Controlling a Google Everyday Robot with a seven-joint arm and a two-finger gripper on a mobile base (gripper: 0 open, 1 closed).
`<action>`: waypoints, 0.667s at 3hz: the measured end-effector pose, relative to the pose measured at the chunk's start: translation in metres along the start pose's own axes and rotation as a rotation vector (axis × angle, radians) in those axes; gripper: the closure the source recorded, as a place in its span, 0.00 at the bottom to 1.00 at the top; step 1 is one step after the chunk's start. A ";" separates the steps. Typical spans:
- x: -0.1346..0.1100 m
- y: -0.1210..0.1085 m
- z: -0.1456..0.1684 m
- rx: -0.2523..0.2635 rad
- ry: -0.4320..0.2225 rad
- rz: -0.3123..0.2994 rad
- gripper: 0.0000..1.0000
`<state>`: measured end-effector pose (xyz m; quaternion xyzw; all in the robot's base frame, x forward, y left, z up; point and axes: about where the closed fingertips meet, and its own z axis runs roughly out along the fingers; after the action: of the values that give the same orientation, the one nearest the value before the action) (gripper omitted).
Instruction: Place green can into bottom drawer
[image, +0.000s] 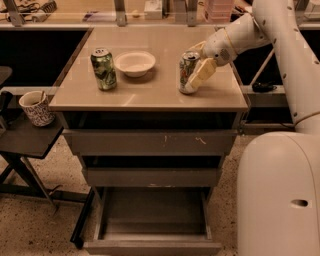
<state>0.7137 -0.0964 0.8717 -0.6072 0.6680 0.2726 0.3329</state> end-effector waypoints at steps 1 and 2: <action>-0.032 -0.003 -0.004 0.025 0.020 -0.055 0.00; -0.108 0.003 -0.012 0.061 0.071 -0.184 0.00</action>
Offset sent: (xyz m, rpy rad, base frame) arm 0.0088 0.1160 0.2021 -0.1996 -0.3184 0.1745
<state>0.7136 -0.0375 0.9625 -0.6649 0.6288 0.1987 0.3507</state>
